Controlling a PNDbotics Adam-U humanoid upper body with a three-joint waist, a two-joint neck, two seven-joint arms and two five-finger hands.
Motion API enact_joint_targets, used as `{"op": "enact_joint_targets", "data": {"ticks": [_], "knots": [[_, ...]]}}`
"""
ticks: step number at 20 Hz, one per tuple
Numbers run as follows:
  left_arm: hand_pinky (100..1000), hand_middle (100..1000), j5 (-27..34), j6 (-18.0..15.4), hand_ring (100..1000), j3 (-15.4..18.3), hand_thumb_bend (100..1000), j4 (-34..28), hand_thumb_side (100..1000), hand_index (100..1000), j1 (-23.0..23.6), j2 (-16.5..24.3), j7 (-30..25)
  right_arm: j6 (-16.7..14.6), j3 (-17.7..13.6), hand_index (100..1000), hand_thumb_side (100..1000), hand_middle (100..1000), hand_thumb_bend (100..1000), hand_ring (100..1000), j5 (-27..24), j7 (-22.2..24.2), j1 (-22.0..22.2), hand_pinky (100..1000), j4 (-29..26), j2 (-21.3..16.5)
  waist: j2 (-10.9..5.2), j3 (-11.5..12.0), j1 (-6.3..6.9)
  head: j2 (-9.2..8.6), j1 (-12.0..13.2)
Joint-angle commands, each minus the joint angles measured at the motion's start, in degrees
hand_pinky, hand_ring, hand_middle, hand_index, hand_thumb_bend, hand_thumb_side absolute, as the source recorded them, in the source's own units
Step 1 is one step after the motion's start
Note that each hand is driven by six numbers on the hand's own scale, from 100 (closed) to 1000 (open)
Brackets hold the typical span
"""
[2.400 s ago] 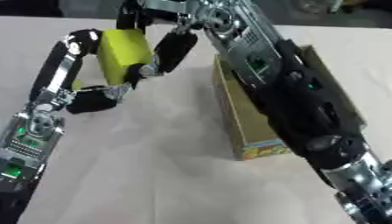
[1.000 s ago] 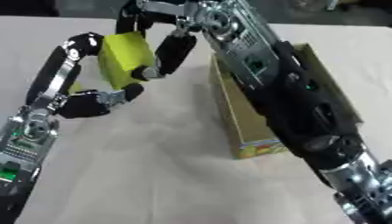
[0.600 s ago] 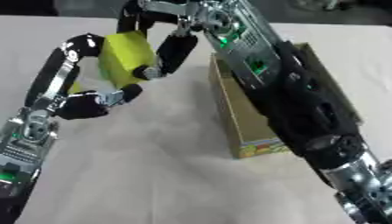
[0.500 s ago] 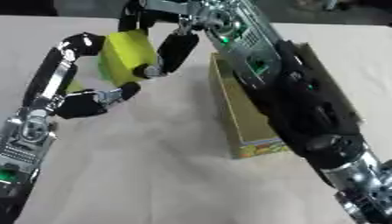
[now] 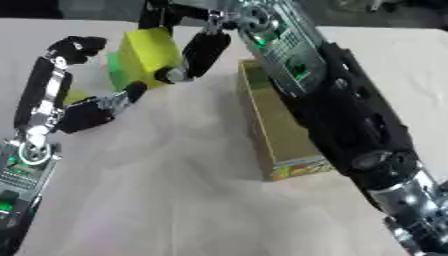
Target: Pick up the objects with one hand, pass them to the other hand, and then place them into the box on the other side of the table.
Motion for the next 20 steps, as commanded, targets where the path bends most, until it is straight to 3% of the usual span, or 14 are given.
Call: {"op": "enact_joint_targets", "data": {"ticks": [1,5,6,7,20], "knots": [[812,714,-0.03,0.34,778,0.86,682,-0.10,595,812,0.13,2.36,0.44,0.86,-1.78,610,100,548,290,656,-1.08,-0.97,-0.62,821,-1.83,-2.16,-0.41,-0.04,0.38,0.00,-0.45],[809,710,0.36,0.56,776,1.34,676,0.23,600,809,1.45,4.12,0.36,2.41,-3.84,612,100,547,286,653,-2.58,-2.83,0.44,822,-3.31,-4.43,-0.43,-0.17,0.46,-0.02,-1.77],[807,708,0.48,0.63,775,1.55,677,0.25,602,808,1.80,4.52,0.43,2.83,-4.46,612,100,549,204,652,-3.06,-3.32,0.82,823,-3.75,-5.18,-0.44,-0.21,0.47,-0.03,-2.20],[807,707,0.52,0.74,774,1.76,677,0.26,603,807,2.11,4.86,0.51,3.27,-5.04,613,100,547,285,652,-3.55,-3.81,1.20,823,-4.19,-5.90,-0.44,-0.24,0.49,-0.05,-2.61],[800,696,1.73,1.84,767,4.84,658,-0.95,606,788,4.10,8.38,2.42,7.61,-12.25,619,100,546,273,646,-10.93,-8.79,8.03,828,-9.30,-16.09,-0.46,-0.70,0.78,0.03,-6.90]]}}
